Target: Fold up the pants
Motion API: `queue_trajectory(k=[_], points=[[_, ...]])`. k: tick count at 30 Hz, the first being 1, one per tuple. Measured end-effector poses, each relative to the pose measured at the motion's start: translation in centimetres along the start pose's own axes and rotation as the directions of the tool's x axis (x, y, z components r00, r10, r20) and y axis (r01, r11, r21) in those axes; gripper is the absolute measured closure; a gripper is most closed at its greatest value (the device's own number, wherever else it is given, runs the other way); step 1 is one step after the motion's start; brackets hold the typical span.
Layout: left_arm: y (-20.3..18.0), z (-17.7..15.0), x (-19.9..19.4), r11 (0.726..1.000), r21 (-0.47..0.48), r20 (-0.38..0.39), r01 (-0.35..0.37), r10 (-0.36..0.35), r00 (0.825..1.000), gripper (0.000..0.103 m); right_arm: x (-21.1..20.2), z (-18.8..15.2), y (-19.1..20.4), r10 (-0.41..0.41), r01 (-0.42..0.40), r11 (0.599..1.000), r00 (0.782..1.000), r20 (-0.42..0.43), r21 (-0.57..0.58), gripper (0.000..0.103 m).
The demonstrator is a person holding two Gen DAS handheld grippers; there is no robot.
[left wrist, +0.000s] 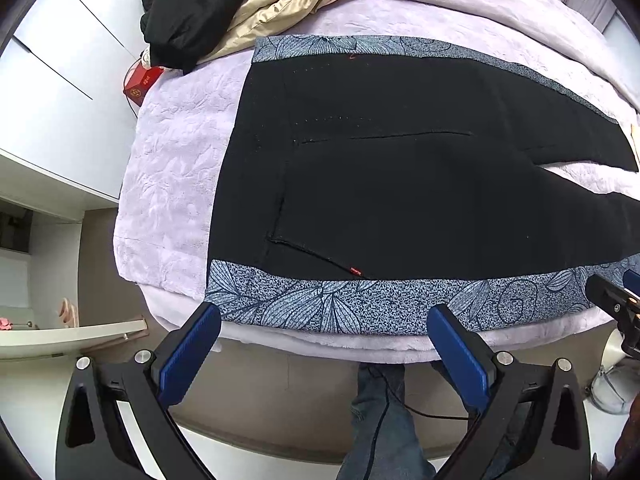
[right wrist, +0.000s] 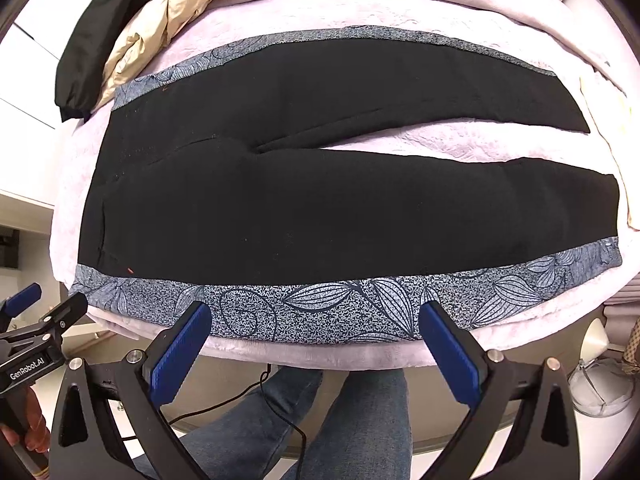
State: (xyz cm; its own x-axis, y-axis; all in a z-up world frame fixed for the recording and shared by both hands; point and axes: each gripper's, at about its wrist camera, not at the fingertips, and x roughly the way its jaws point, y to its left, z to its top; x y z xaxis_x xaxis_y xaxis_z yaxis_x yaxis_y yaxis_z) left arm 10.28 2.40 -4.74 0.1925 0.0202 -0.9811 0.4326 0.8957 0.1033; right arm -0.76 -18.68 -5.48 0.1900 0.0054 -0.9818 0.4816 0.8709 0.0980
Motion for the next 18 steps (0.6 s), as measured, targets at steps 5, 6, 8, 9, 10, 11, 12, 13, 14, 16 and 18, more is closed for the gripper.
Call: queue_trajectory(k=[5,6,8,9,10,11,12,13,14,16,18], points=[[0.0,0.1,0.0,1.0,0.002,0.001,0.002,-0.002,1.0,0.0,-0.1,0.0,-0.3,0.0,0.0,1.0,1.0,0.006,0.009,0.0],[0.0,0.1,0.0,1.0,0.002,0.002,0.001,-0.001,1.0,0.0,-0.2,0.0,-0.4,-0.001,0.001,1.0,1.0,0.01,0.011,0.0],[0.2,0.3,-0.2,1.0,-0.003,0.006,0.002,-0.002,1.0,0.0,-0.3,0.0,-0.6,0.003,-0.003,1.0,1.0,0.013,0.021,0.0],[0.4,0.4,-0.4,1.0,-0.007,0.015,0.0,0.0,1.0,0.0,-0.3,0.0,-0.6,0.007,-0.007,1.0,1.0,0.014,0.026,0.0],[0.5,0.6,-0.6,1.0,-0.009,0.025,-0.002,0.002,1.0,0.0,-0.4,0.1,-0.7,0.013,-0.013,0.999,1.0,0.016,0.031,0.0],[0.6,0.6,-0.8,1.0,-0.01,0.033,-0.003,0.004,0.999,0.0,-0.5,0.1,-0.7,0.018,-0.018,0.999,1.0,0.02,0.036,0.0],[0.7,0.7,-0.9,1.0,-0.011,0.039,-0.005,0.005,0.999,0.0,-0.6,0.2,-0.7,0.019,-0.02,0.999,0.999,0.026,0.038,0.0],[0.8,0.7,-1.0,1.0,-0.012,0.043,-0.004,0.005,0.999,0.0,-0.7,0.3,-0.6,0.02,-0.021,0.999,0.999,0.03,0.038,0.0],[0.9,0.7,-1.0,1.0,-0.012,0.046,-0.003,0.003,0.999,0.0,-0.8,0.4,-0.5,0.022,-0.023,0.999,0.999,0.036,0.037,0.0],[1.1,0.7,-1.0,1.0,-0.014,0.05,-0.003,0.004,0.999,0.0,-0.9,0.5,-0.2,0.024,-0.025,0.999,0.999,0.043,0.033,0.0],[1.3,0.7,-0.8,1.0,-0.02,0.048,0.0,0.001,0.999,0.0,-0.9,0.5,-0.2,0.03,-0.032,0.999,0.999,0.044,0.036,0.0]])
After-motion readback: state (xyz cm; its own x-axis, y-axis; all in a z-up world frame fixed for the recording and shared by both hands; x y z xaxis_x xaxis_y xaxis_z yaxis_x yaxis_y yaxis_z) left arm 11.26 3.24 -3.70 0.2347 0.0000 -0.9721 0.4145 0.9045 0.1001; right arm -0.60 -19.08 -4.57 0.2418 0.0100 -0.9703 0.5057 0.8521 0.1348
